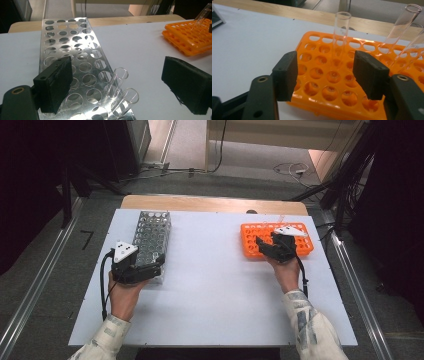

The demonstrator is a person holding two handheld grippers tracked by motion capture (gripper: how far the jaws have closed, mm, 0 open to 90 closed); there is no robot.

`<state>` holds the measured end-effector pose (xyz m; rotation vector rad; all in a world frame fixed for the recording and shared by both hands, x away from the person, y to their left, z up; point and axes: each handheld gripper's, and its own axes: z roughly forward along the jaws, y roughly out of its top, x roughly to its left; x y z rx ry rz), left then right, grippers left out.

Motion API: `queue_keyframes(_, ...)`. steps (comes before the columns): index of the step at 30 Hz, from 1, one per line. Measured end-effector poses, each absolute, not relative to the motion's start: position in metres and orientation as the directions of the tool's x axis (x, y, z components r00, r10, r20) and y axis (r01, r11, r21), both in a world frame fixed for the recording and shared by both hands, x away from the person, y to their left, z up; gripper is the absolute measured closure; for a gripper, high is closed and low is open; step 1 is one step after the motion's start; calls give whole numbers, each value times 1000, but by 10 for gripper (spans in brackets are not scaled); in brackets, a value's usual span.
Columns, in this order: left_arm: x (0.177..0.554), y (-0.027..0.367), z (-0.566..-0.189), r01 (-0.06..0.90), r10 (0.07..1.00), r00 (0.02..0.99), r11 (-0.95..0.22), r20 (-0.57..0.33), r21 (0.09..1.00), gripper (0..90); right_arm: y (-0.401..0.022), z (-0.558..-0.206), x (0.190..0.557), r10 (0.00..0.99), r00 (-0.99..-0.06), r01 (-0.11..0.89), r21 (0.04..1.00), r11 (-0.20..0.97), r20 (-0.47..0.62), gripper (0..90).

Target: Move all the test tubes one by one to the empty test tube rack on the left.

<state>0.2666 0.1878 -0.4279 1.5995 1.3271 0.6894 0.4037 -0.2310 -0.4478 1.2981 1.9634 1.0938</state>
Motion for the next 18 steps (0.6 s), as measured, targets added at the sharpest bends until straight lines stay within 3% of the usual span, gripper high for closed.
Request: queue_keyframes(18, 270, 188, -430, 458, 951, 276, -1, -141, 889, 55, -222, -462, 437, 937, -346, 509, 830, 226, -43, 607)
